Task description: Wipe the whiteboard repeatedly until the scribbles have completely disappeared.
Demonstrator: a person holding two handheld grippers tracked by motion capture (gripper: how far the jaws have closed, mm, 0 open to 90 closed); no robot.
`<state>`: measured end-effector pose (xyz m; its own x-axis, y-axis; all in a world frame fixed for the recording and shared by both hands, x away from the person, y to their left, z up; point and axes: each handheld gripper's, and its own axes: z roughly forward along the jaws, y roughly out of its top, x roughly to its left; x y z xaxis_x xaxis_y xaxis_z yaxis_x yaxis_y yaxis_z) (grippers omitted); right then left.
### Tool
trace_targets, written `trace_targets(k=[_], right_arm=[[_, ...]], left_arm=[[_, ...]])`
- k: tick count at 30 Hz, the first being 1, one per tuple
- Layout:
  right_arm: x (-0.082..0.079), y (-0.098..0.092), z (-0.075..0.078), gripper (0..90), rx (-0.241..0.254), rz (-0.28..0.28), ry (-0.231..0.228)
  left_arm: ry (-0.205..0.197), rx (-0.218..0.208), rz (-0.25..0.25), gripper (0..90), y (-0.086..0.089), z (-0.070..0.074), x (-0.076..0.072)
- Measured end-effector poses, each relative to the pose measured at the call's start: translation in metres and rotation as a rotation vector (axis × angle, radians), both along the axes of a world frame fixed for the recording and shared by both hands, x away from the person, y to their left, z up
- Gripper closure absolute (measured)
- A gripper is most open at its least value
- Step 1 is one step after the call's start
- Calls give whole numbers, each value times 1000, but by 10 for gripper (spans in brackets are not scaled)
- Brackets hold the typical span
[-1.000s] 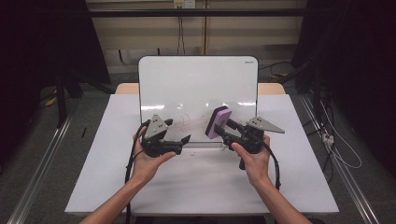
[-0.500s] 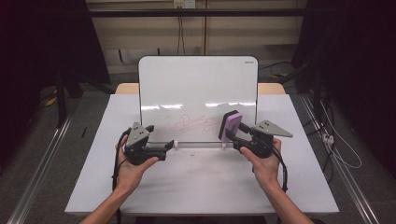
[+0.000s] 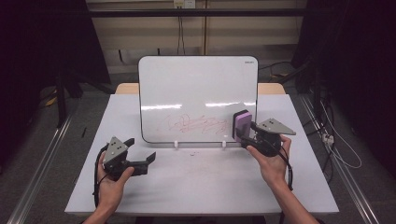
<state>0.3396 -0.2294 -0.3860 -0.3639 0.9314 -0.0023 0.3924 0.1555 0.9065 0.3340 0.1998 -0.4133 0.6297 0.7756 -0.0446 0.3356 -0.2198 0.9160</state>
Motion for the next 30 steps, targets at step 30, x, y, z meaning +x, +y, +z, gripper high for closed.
trace_targets(k=[30], right_arm=[[42,46,-20,423,-442,-6,-11]], left_arm=[[10,-9,39,60,10,-11,4]])
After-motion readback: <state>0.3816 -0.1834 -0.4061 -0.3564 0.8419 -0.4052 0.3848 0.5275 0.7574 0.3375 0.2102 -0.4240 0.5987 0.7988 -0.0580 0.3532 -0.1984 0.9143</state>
